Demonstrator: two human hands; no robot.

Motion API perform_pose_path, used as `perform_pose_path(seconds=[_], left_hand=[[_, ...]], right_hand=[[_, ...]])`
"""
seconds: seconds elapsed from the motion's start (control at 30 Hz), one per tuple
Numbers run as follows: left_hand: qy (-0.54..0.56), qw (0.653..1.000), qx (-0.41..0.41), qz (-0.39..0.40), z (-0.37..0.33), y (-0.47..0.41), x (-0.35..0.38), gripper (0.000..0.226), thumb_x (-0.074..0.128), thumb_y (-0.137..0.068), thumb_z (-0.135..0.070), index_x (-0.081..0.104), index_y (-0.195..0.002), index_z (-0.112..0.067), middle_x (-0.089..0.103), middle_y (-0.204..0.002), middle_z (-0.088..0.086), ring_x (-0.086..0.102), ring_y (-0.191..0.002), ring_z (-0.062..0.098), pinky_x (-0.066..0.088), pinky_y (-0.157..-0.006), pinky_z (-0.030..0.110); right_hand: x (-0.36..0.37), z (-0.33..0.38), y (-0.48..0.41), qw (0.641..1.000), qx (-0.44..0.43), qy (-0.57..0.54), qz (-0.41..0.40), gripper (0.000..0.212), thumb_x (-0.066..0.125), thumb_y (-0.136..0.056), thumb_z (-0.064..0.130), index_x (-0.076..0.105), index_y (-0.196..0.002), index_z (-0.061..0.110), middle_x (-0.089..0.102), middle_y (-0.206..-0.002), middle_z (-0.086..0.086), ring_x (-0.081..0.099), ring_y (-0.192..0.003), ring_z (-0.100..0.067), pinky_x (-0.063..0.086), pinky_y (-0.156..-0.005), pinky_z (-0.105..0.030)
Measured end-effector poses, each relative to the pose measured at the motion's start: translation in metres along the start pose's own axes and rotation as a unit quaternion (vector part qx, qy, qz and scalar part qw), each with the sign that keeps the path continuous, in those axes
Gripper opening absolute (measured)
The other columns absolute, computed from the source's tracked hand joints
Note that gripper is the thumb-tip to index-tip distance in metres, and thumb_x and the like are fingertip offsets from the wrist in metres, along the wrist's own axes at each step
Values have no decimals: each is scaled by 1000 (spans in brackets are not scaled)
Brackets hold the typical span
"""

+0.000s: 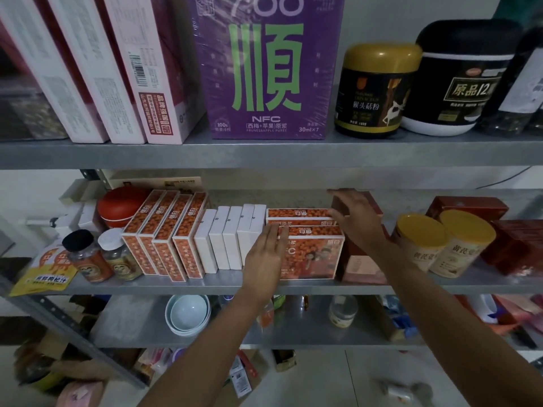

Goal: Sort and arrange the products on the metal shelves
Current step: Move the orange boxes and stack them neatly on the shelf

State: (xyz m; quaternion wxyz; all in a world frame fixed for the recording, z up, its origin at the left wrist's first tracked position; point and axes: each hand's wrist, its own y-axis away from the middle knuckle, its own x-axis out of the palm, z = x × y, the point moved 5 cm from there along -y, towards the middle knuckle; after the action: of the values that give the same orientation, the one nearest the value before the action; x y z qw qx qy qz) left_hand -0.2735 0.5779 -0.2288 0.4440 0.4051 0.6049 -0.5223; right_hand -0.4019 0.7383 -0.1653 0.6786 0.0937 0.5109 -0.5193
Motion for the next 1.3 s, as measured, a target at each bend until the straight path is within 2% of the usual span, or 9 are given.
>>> perform_pose_path(seconds=[0.17,0.33,0.5,0.63,0.8,0.9,1.0,1.13,1.3], left_hand=[[1,999,0,-48,-5,5,-4,94,83,-74,-38,35,-149,-9,37,-152,18,36,-141,32,26,-111,39],[-16,998,12,-64,-4,5,-8,108,95,-42,-47,57,-134,-7,59,-133,19,57,-123,34,30,-102,42],[19,999,5,-25,5,3,4,104,74,-80,-49,10,-156,-18,13,-162,12,8,-150,31,-5,-111,39],[32,999,17,-24,7,5,5,103,73,-80,-48,10,-156,-20,13,-163,11,8,-150,30,-2,-113,37],[54,996,14,-66,5,7,2,106,90,-58,-45,41,-146,-14,47,-144,18,47,-132,38,43,-100,47],[46,997,4,-62,8,0,2,102,84,-67,-47,34,-150,-17,37,-152,16,33,-141,37,33,-109,46],[36,998,-3,-43,10,-7,7,99,75,-77,-50,20,-154,-20,23,-158,12,16,-148,33,20,-117,44],[51,998,-12,-32,9,-9,2,99,71,-80,-52,11,-154,-24,16,-159,9,12,-149,31,21,-118,45],[237,953,-23,-186,3,4,-37,85,74,-85,-27,23,-153,-22,28,-156,17,30,-143,33,36,-110,51]], right_hand=[[24,-5,-31,977,21,16,210,66,69,-90,14,39,-148,17,42,-150,-10,41,-136,-27,37,-110,-38],[38,-2,-39,961,37,-8,274,46,67,-90,9,56,-134,14,60,-132,-8,59,-110,-20,43,-85,-25],[28,0,-35,980,-3,27,195,39,70,-85,4,63,-123,9,64,-119,-8,59,-110,-25,41,-85,-27],[13,2,-18,993,-42,71,85,43,67,-88,8,59,-130,10,60,-127,-11,49,-119,-27,38,-96,-34],[-6,6,11,999,-34,29,-26,38,58,-93,23,58,-128,8,59,-131,-14,47,-125,-33,36,-103,-40],[-17,7,25,998,-7,-3,-56,47,49,-92,41,60,-126,10,60,-128,-11,49,-122,-29,36,-103,-39],[-25,7,39,996,-19,3,-91,36,55,-96,33,59,-123,9,60,-126,-12,50,-121,-28,33,-102,-32],[-35,11,56,993,-31,-2,-117,47,47,-95,42,58,-124,7,59,-127,-13,50,-121,-28,32,-103,-31],[-48,17,77,986,-67,4,-155,45,46,-93,37,58,-123,5,60,-125,-17,51,-120,-29,39,-103,-40]])
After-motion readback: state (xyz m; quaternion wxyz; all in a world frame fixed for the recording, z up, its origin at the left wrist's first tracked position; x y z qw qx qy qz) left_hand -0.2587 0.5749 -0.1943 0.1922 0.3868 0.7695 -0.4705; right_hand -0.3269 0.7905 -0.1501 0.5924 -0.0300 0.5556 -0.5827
